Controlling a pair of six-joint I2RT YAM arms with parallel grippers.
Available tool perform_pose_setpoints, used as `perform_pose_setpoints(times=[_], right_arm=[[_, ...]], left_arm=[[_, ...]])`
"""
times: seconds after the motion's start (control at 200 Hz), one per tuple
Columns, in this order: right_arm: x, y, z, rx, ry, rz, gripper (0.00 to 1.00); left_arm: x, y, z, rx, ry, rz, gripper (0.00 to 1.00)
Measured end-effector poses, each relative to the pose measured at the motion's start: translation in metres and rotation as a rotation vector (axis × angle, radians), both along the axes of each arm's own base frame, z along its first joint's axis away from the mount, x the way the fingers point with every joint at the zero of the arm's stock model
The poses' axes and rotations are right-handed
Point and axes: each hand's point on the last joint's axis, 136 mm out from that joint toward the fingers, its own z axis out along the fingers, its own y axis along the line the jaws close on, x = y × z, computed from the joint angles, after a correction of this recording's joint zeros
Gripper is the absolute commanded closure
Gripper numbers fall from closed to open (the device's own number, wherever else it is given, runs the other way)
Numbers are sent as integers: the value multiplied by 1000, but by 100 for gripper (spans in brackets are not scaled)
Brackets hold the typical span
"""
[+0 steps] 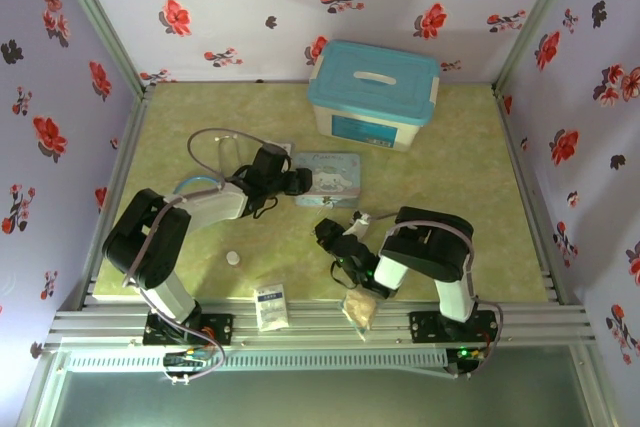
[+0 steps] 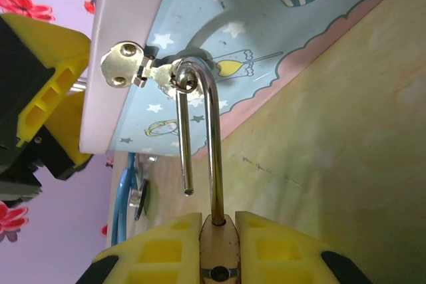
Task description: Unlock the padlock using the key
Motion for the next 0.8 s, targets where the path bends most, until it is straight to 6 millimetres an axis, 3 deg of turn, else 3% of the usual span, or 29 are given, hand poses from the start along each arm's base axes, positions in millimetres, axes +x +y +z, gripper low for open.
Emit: perform_pose_setpoints(times=[0.53, 0.8], right_arm=[[22, -2, 13, 72, -100, -216, 100], [30, -15, 13, 80, -113, -324, 100]], left_arm=[[-1, -3, -1, -38, -30, -6, 36], [-1, -5, 0, -43, -34, -13, 42]])
